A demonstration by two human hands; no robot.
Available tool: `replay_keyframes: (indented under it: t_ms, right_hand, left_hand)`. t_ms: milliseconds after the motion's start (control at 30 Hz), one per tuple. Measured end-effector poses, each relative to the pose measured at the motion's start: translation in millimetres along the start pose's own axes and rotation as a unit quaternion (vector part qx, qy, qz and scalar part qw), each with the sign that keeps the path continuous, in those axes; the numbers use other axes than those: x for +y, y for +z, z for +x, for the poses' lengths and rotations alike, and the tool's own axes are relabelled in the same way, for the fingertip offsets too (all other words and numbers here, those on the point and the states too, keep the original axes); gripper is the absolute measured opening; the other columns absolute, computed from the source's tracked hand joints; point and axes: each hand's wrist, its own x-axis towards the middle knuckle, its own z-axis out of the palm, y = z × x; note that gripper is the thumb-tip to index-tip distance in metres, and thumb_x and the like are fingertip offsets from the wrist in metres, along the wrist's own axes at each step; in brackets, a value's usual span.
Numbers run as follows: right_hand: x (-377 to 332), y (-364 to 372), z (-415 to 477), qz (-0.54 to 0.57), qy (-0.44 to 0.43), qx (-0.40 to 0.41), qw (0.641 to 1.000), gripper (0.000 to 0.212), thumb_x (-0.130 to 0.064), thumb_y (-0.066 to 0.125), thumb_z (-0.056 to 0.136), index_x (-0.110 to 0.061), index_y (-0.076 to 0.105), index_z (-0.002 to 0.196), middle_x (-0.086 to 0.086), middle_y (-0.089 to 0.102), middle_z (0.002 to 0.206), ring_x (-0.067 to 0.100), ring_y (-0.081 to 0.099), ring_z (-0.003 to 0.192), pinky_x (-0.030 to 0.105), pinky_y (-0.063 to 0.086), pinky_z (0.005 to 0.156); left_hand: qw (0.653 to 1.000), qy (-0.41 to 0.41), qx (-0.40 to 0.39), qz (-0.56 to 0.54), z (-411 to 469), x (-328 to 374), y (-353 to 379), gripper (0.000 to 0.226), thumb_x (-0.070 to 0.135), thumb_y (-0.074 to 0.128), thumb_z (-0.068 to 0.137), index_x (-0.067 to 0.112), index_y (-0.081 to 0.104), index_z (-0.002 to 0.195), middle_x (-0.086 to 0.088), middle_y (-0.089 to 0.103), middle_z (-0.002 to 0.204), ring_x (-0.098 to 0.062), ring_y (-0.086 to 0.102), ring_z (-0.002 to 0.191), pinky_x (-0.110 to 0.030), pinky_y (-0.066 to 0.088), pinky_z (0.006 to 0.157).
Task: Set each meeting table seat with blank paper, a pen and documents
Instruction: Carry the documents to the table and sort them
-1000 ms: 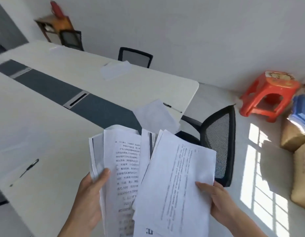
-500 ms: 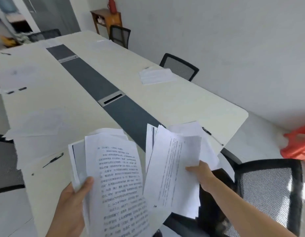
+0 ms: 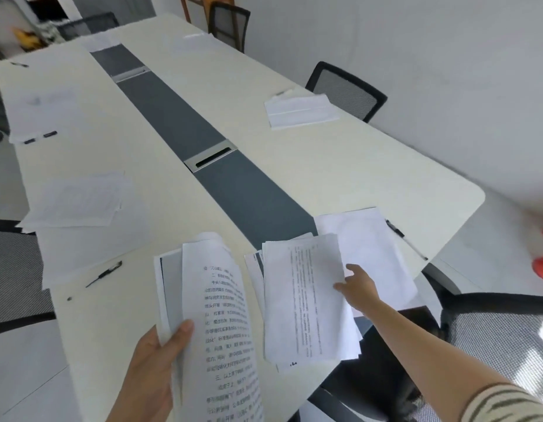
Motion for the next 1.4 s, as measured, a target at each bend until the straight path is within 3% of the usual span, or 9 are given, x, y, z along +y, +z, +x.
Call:
replay_keyframes:
  t_ms: [133,300,467,633,767,900,1033,1200,1400]
  right_hand:
    - [7,-27,-39,0.045,-0.015,0.02,0.999,0.043,-0.02,0.067,0.089,-0.013,0.056,0.13,0.009,0.065,0.122,0.023,0.063,0.103,0.023,0.051,0.072]
    - [27,-61,-116,0.258,0.019,-0.078,0.963,0.036,-0.042,0.061,0.092,-0.015,0.065,0.116,0.004,0.073,0.108,0.022,0.069,0.103,0.042,0.053,0.098]
    - [75,-106,-178,0.452,0.013,-0.205,0.868,0.051,-0.052,0.033,0.101,-0.02,0.061,0.129,0.007,0.067,0.129,0.026,0.062,0.121,0.05,0.039,0.109]
    - [146,-189,-226,0.537,-0.007,-0.075,0.84,0.036,-0.013,0.066,0.088,0.006,0.062,0.119,0.027,0.068,0.116,0.046,0.067,0.104,0.057,0.053,0.091]
    - [219,-264,-254,0.541,-0.004,0.044,0.84,0.024,-0.005,0.068,0.083,0.009,0.067,0.102,0.033,0.07,0.104,0.051,0.069,0.091,0.06,0.056,0.083]
    - [284,-325,-273,0.559,0.001,0.124,0.82,0.016,-0.003,0.066,0.083,0.01,0.067,0.093,0.032,0.072,0.097,0.046,0.072,0.081,0.048,0.061,0.067]
    - [322,-370,-272,0.576,-0.002,0.189,0.795,0.024,-0.007,0.071,0.077,0.008,0.068,0.096,0.029,0.073,0.098,0.046,0.071,0.084,0.057,0.057,0.079]
    - [331,-406,-235,0.548,-0.027,0.256,0.796,0.066,-0.046,0.095,0.039,-0.01,0.076,0.091,0.02,0.076,0.095,0.042,0.072,0.088,0.058,0.057,0.082]
    - [316,-476,-168,0.545,-0.013,0.282,0.789,0.013,-0.005,0.072,0.078,-0.003,0.073,0.091,0.022,0.075,0.092,0.047,0.07,0.09,0.065,0.052,0.086]
  left_hand:
    - [0.996,-0.01,-0.086,0.001,2,4,43,0.026,0.014,0.056,0.084,0.004,0.069,0.103,-0.017,0.075,0.096,-0.029,0.074,0.081,-0.038,0.062,0.065]
    - [0.979,-0.015,-0.205,0.008,-18,2,112,0.027,0.015,0.056,0.08,0.006,0.076,0.096,-0.019,0.074,0.102,-0.032,0.073,0.089,-0.037,0.061,0.069]
    - [0.956,-0.013,-0.289,0.044,-54,-15,181,0.029,0.014,0.054,0.083,0.004,0.074,0.101,-0.021,0.072,0.106,-0.035,0.071,0.093,-0.037,0.061,0.068]
    - [0.945,0.018,-0.306,0.111,-108,-54,254,0.029,0.013,0.054,0.088,0.006,0.069,0.112,-0.016,0.073,0.11,-0.032,0.07,0.1,-0.047,0.055,0.086]
    - [0.939,0.003,-0.319,0.129,-161,-104,326,0.029,0.023,0.057,0.086,0.01,0.07,0.108,-0.009,0.075,0.105,-0.024,0.072,0.097,-0.043,0.051,0.085]
    - [0.93,-0.067,-0.344,0.108,-203,-153,397,0.037,0.033,0.054,0.084,0.015,0.067,0.113,-0.01,0.075,0.107,-0.026,0.072,0.095,-0.044,0.051,0.082]
    - [0.918,-0.098,-0.37,0.101,-222,-176,453,0.042,0.035,0.054,0.086,0.016,0.064,0.122,-0.01,0.071,0.117,-0.029,0.068,0.107,-0.05,0.046,0.099]
    - [0.915,-0.024,-0.375,0.146,-214,-181,510,0.029,0.026,0.056,0.091,0.014,0.07,0.114,-0.007,0.073,0.113,-0.022,0.068,0.107,-0.047,0.045,0.1]
    - [0.923,-0.097,-0.366,0.068,-167,-177,591,0.042,0.038,0.05,0.089,0.014,0.069,0.117,-0.015,0.069,0.119,-0.032,0.066,0.109,-0.053,0.042,0.103]
